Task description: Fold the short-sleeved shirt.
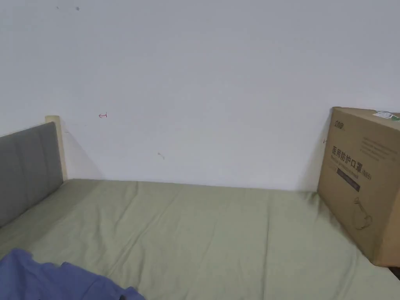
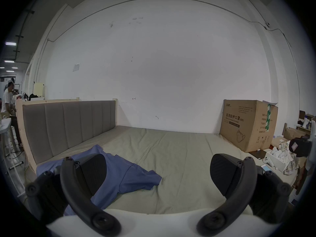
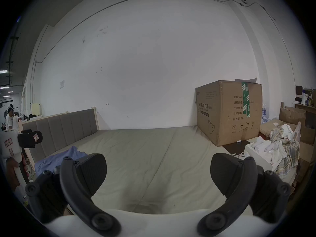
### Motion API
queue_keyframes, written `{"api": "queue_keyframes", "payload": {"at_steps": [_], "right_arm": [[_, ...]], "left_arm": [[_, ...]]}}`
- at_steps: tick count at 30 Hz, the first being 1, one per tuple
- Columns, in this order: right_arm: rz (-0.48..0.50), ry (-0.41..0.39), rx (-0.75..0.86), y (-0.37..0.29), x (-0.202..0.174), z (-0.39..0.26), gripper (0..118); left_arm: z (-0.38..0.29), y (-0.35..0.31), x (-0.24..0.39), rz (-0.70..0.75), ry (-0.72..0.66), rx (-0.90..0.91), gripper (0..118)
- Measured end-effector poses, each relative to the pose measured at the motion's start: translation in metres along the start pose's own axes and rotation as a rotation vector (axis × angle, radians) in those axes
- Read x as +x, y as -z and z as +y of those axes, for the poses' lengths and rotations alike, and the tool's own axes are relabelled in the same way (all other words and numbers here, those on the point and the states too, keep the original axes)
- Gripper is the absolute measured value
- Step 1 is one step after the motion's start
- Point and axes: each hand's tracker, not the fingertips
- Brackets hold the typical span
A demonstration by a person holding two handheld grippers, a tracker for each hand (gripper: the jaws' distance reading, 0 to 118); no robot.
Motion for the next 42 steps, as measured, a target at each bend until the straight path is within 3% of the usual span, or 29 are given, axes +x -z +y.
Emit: {"api": "queue_keyframes", "payload": {"at_steps": [10, 11, 12, 13, 14, 15, 16, 18, 19, 20, 21, 23, 24, 26, 28, 29, 30, 31, 32, 34, 35, 36, 38, 42], "right_arm": [[-0.002, -0.006, 0.007, -0.003, -0.001, 0.007, 118], [-0.015, -0.026, 0.008, -0.003, -0.002, 0.008, 118], [-0.048, -0.100, 0.020, -0.004, -0.006, 0.010, 118], [-0.081, -0.276, 0.050, -0.006, -0.020, 0.010, 118], [-0.093, -0.551, 0.089, -0.010, -0.038, 0.005, 118], [-0.099, -0.900, 0.128, -0.011, -0.059, -0.008, 118], [-0.102, -1.308, 0.141, -0.012, -0.074, -0.032, 118], [-0.010, -1.905, 0.159, -0.014, -0.085, -0.080, 118], [0.044, -2.100, 0.126, -0.019, -0.096, -0.086, 118], [0.117, -2.094, 0.076, -0.021, -0.098, -0.098, 118], [0.184, -2.008, 0.052, -0.022, -0.100, -0.096, 118], [0.234, -1.726, -0.012, -0.019, -0.093, -0.089, 118], [0.218, -1.514, -0.054, -0.016, -0.092, -0.079, 118], [0.096, -0.908, -0.043, -0.009, -0.071, -0.033, 118], [0.008, -0.224, -0.038, -0.007, -0.019, -0.003, 118], [-0.006, 0.062, -0.003, -0.010, 0.005, 0.001, 118], [0.019, 0.247, 0.041, -0.014, 0.021, 0.001, 118], [0.055, 0.324, 0.078, -0.017, 0.028, -0.002, 118], [-0.001, 0.271, 0.062, -0.017, 0.029, -0.004, 118], [-0.080, -0.013, 0.017, -0.014, 0.022, -0.006, 118], [-0.079, -0.105, 0.015, -0.016, 0.007, -0.010, 118], [-0.073, -0.103, 0.014, -0.016, 0.005, -0.012, 118], [-0.010, -0.017, -0.005, -0.015, 0.006, -0.013, 118], [-0.033, 0.032, -0.013, -0.014, 0.002, -0.012, 118]], "left_arm": [[0.007, -0.002, 0.001, -0.006, 0.004, -0.008, 118], [0.009, -0.001, 0.003, -0.009, 0.016, -0.012, 118], [0.012, -0.001, 0.008, -0.009, 0.078, -0.018, 118], [0.013, 0.000, 0.017, 0.006, 0.199, -0.027, 118], [0.016, 0.000, 0.025, 0.021, 0.346, -0.025, 118], [0.008, -0.001, 0.041, 0.043, 0.575, 0.006, 118], [-0.009, -0.002, 0.059, 0.097, 0.879, 0.039, 118], [-0.055, 0.000, 0.083, 0.149, 1.509, 0.124, 118], [-0.079, -0.001, 0.081, 0.122, 1.773, 0.192, 118], [-0.095, -0.002, 0.080, 0.095, 1.922, 0.228, 118], [-0.101, -0.005, 0.077, -0.003, 1.885, 0.202, 118], [-0.095, -0.008, 0.077, -0.125, 1.665, 0.071, 118], [-0.084, -0.008, 0.076, -0.128, 1.512, 0.030, 118], [-0.039, -0.006, 0.065, -0.090, 0.992, -0.055, 118], [0.005, -0.004, 0.019, -0.111, 0.216, -0.188, 118], [0.009, -0.005, -0.006, -0.088, -0.097, -0.171, 118], [0.008, -0.005, -0.023, -0.066, -0.321, -0.123, 118], [0.006, -0.006, -0.036, -0.029, -0.392, -0.086, 118], [0.004, -0.005, -0.038, 0.028, -0.345, -0.074, 118], [0.001, -0.005, -0.034, 0.070, -0.148, -0.026, 118], [0.001, -0.007, -0.032, 0.068, -0.088, -0.001, 118], [0.002, -0.008, -0.029, 0.028, -0.057, 0.012, 118], [0.005, -0.012, -0.017, -0.021, -0.021, 0.011, 118], [0.004, -0.014, -0.003, -0.053, 0.007, 0.020, 118]]}}
